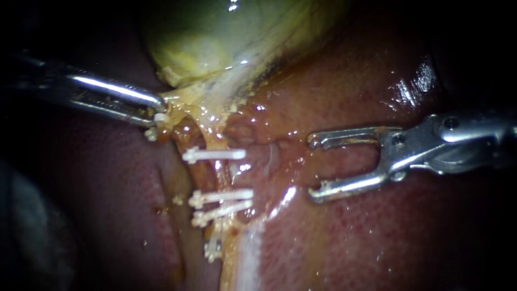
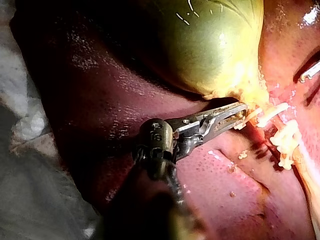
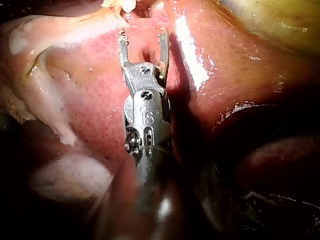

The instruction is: Going back third clip right tube

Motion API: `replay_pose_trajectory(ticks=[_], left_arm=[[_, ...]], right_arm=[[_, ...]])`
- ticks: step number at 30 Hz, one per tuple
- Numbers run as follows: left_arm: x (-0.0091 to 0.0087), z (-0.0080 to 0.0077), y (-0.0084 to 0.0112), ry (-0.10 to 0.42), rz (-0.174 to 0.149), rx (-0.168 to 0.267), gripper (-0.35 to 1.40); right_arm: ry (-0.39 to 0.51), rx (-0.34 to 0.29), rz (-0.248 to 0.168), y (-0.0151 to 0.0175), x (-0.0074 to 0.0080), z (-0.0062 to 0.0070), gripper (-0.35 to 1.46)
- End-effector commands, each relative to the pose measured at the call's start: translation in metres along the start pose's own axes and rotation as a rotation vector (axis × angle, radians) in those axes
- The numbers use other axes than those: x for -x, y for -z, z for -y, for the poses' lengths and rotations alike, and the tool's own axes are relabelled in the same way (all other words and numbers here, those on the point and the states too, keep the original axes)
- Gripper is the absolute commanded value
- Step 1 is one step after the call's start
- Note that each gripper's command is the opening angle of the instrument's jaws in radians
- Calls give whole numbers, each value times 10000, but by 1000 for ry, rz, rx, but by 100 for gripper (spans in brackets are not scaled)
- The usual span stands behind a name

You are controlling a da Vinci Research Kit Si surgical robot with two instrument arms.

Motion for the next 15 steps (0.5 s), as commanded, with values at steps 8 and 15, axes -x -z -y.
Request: replay_pose_trajectory(ticks=[8, 15], left_arm=[[1, 9, -33, -2, 2, -5, -35], [1, 17, -49, -5, 10, -6, -35]], right_arm=[[0, -1, 0, 1, 1, 2, 50], [0, -1, 0, 1, 1, 2, 50]])
